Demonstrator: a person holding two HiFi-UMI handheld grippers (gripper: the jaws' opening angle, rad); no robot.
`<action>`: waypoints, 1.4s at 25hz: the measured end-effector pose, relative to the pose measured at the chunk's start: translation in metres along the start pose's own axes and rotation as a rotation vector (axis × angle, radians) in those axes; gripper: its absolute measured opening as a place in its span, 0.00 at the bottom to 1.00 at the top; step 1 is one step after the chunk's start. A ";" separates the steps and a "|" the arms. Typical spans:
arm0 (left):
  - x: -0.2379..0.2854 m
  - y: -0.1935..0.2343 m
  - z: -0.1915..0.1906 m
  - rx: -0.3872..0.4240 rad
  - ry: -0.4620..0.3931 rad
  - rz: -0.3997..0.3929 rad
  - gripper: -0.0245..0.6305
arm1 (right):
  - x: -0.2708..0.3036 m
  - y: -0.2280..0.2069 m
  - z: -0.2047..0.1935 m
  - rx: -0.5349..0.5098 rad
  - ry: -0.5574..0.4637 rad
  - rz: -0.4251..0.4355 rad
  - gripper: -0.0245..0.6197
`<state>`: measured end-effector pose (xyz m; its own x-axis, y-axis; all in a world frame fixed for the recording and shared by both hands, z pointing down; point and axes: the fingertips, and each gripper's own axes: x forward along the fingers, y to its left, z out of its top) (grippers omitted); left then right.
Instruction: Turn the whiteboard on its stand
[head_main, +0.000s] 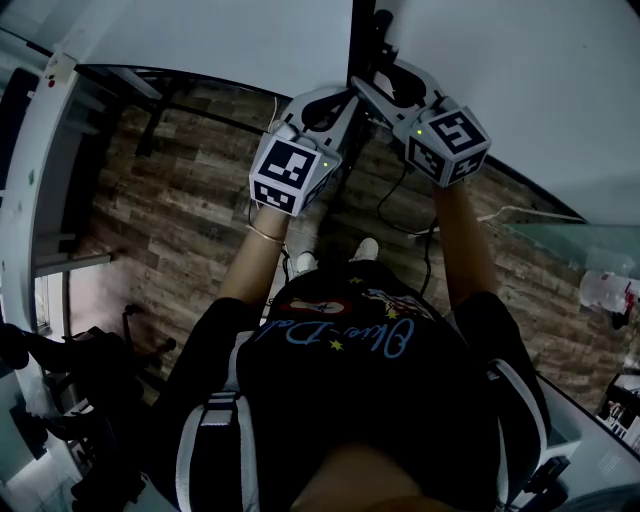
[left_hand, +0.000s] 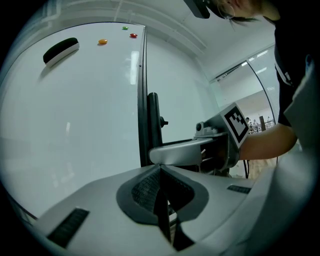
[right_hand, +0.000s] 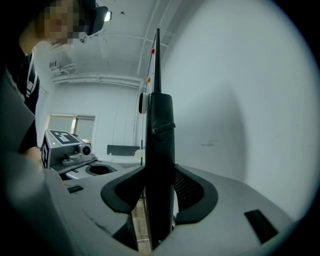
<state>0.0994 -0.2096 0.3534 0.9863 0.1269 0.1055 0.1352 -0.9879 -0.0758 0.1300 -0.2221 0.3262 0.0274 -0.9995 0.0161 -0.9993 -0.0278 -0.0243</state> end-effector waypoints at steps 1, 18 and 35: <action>0.000 -0.004 -0.001 0.015 0.011 -0.023 0.07 | 0.000 0.001 0.000 0.001 0.001 0.000 0.32; -0.022 -0.010 -0.015 0.143 0.065 -0.063 0.06 | 0.009 0.032 -0.002 -0.019 0.011 0.051 0.32; -0.018 0.003 -0.014 0.048 0.049 -0.059 0.14 | 0.009 0.032 -0.004 -0.012 0.029 0.049 0.32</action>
<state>0.0809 -0.2164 0.3647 0.9707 0.1796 0.1594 0.1990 -0.9732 -0.1155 0.0987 -0.2321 0.3295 -0.0219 -0.9988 0.0439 -0.9997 0.0213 -0.0140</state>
